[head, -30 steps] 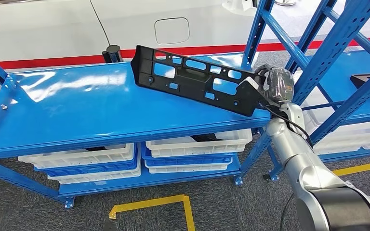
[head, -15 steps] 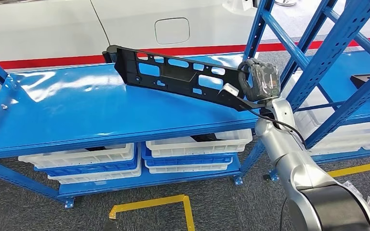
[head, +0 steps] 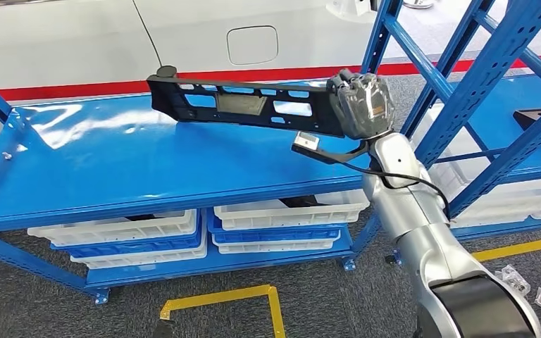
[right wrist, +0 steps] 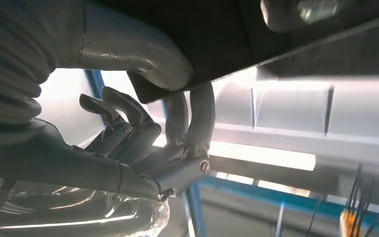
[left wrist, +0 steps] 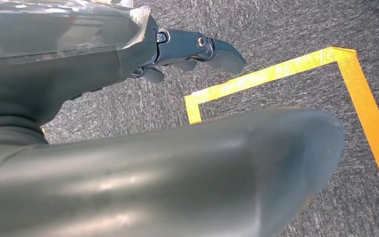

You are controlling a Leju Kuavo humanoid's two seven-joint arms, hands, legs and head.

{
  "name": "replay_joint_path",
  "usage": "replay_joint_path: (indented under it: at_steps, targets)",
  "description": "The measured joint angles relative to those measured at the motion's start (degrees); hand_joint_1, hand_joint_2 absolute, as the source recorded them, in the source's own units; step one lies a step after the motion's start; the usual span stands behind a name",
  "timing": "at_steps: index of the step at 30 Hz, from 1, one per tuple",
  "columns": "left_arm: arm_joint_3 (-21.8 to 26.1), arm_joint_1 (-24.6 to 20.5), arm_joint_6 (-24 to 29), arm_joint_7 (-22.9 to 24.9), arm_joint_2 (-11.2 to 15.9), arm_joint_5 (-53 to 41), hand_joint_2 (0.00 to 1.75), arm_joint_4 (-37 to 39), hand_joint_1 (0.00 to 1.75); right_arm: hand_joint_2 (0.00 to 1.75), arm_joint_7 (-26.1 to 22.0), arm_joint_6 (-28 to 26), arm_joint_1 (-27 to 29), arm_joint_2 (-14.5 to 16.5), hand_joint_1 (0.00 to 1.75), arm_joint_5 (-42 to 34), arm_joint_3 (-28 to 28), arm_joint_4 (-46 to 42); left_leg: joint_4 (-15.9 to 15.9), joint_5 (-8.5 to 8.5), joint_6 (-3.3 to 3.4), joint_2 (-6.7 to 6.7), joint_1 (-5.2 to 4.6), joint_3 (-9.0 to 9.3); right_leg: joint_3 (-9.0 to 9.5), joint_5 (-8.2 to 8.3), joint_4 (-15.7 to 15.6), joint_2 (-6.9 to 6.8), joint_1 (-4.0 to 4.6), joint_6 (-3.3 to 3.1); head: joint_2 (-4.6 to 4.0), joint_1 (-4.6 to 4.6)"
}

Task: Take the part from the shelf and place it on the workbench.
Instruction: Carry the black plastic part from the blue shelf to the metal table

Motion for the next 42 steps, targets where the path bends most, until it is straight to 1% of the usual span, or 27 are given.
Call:
replay_joint_path:
  at_steps: [6,8,12,18,23,30,35,42]
  targets:
    - [-0.91,-0.06,-0.02,0.60,-0.15,-0.64,0.00,0.00,0.00,1.75,0.55,0.01,-6.17,-3.46,1.75,0.37,-2.24,-5.24,0.00,0.00,0.01,0.03,-0.08,-0.01,-0.01,0.00,0.00,0.00,-0.11,0.00,0.00,-0.01]
    - [-1.05,-0.13,-0.02,0.67,-0.20,-0.68,0.00,0.00,0.00,1.75,0.67,0.01,-7.54,-4.15,1.75,0.51,-2.64,-6.04,0.00,-0.01,0.01,0.07,-0.09,-0.01,-0.02,0.00,0.00,0.02,-0.13,0.00,0.00,-0.01]
    - [-1.31,-0.24,-0.02,0.85,-0.27,-0.70,0.00,0.00,0.00,1.75,1.79,0.01,-9.82,-5.48,1.75,3.39,-2.67,-7.66,0.01,-0.01,0.01,0.05,-0.10,-0.05,-0.07,0.00,0.00,0.01,-0.14,0.01,-0.01,-0.01]
    - [-1.37,-0.31,-0.02,0.66,-0.27,-0.61,0.00,0.00,0.00,1.75,3.38,0.04,-15.48,-6.36,1.75,4.77,-2.43,-7.78,0.01,-0.01,0.01,0.10,-0.10,-0.09,-0.14,0.01,0.00,0.04,-0.14,0.01,0.00,-0.01]
    - [-1.37,-0.39,0.03,0.63,-0.37,-0.47,0.00,0.00,0.00,1.75,3.43,0.06,-18.63,-6.44,1.75,4.50,-2.36,-7.65,0.00,0.00,0.01,0.07,-0.09,-0.09,-0.14,0.01,0.00,0.03,-0.14,0.01,0.00,-0.01]
    - [-1.28,-0.39,0.32,0.12,-0.44,0.14,0.00,0.00,0.00,1.75,2.58,0.07,-18.79,-6.51,1.75,2.97,-2.33,-9.27,0.00,0.00,0.01,0.08,-0.10,-0.10,-0.14,0.01,0.00,0.03,-0.14,0.01,0.00,-0.01]
    - [-1.24,-0.37,0.50,0.27,-0.44,0.47,0.00,0.00,0.00,1.75,1.51,0.07,-17.17,-6.51,1.75,1.61,-2.40,-12.18,0.00,-0.01,0.01,0.07,-0.10,-0.11,-0.14,0.01,0.00,0.03,-0.14,0.01,0.00,-0.01]
    - [-1.23,-0.33,3.51,1.14,-0.43,0.32,0.00,0.00,0.00,1.75,0.87,0.07,-14.46,-5.89,1.75,1.15,-2.61,-15.68,0.00,-0.01,0.01,0.07,-0.10,-0.12,-0.15,0.01,0.00,0.03,-0.14,0.01,-0.01,-0.01]
